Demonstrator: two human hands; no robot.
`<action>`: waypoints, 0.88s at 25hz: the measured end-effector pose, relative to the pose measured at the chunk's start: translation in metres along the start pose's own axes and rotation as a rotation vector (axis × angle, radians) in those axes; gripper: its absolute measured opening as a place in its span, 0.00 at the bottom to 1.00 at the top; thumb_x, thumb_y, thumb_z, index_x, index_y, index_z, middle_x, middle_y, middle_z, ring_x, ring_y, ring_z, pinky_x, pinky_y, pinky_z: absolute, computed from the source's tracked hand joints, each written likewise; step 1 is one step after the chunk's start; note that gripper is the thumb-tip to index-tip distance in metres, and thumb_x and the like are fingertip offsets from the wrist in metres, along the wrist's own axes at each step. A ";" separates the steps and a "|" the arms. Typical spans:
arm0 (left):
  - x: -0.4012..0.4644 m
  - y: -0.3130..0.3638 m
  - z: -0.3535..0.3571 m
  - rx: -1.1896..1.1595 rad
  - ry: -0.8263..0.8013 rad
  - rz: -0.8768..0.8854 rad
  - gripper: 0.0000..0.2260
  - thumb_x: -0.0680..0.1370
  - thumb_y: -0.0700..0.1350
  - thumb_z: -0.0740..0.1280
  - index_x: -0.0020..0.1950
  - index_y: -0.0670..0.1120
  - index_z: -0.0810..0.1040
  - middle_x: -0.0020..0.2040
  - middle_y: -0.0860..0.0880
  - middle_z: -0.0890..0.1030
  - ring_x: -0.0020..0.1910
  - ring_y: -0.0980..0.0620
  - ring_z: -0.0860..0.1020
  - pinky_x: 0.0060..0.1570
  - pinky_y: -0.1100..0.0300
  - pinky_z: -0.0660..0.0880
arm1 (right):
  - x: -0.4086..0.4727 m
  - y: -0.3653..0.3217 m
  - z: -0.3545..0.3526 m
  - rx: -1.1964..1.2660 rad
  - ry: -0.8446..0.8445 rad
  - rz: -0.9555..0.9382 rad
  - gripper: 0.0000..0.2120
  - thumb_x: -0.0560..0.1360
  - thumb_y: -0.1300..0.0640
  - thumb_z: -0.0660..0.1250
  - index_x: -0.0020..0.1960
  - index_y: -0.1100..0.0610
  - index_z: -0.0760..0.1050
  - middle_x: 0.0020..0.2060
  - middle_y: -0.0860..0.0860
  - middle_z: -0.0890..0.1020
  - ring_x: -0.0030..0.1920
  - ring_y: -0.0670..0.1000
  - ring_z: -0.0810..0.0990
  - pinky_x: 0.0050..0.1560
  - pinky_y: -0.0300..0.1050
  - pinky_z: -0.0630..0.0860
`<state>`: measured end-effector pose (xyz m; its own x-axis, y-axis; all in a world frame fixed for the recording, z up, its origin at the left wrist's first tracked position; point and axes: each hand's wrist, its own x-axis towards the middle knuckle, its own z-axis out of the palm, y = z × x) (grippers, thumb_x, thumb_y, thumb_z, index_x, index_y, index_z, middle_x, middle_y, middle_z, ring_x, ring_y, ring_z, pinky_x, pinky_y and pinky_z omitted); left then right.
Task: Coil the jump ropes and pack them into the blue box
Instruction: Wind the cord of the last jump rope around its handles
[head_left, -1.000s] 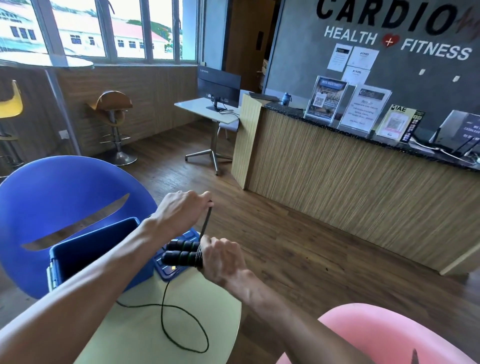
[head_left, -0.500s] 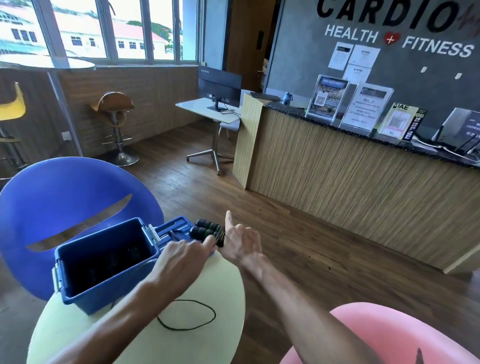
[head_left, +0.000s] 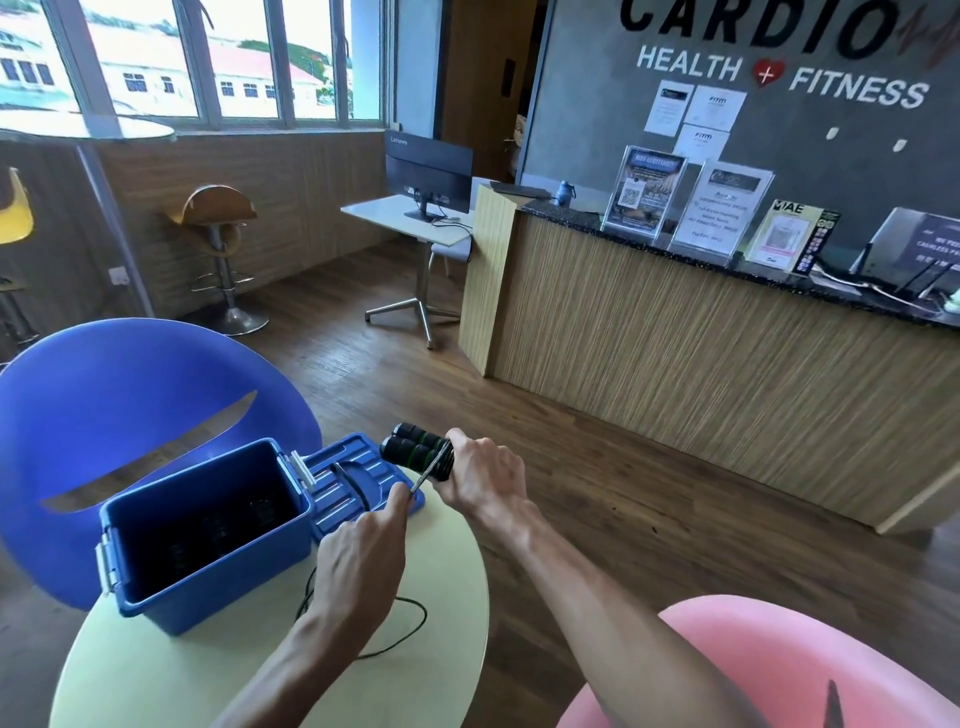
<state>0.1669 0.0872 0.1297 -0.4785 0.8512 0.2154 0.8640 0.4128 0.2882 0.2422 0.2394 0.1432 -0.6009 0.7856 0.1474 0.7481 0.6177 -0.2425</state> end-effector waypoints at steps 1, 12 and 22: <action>0.002 0.001 -0.004 0.049 0.022 0.034 0.16 0.67 0.33 0.71 0.46 0.48 0.69 0.20 0.52 0.57 0.16 0.46 0.61 0.22 0.63 0.49 | -0.001 0.000 -0.001 0.015 -0.008 0.016 0.16 0.73 0.44 0.69 0.55 0.52 0.73 0.47 0.55 0.84 0.49 0.62 0.84 0.41 0.48 0.70; 0.015 -0.011 -0.011 0.135 0.059 0.024 0.22 0.57 0.30 0.75 0.45 0.46 0.74 0.18 0.53 0.62 0.14 0.48 0.68 0.22 0.67 0.50 | 0.005 -0.007 -0.003 0.045 -0.135 0.053 0.14 0.71 0.49 0.68 0.54 0.50 0.74 0.47 0.55 0.84 0.50 0.62 0.83 0.45 0.49 0.74; -0.004 -0.021 0.004 0.025 -0.025 0.071 0.18 0.66 0.37 0.75 0.46 0.47 0.68 0.22 0.51 0.58 0.16 0.51 0.60 0.21 0.63 0.52 | -0.001 -0.014 -0.005 0.071 -0.144 -0.024 0.38 0.72 0.51 0.67 0.79 0.43 0.58 0.53 0.57 0.85 0.55 0.61 0.83 0.54 0.50 0.77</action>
<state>0.1513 0.0769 0.1195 -0.4118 0.8864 0.2114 0.8997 0.3585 0.2492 0.2338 0.2298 0.1512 -0.6562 0.7544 0.0162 0.7145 0.6281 -0.3083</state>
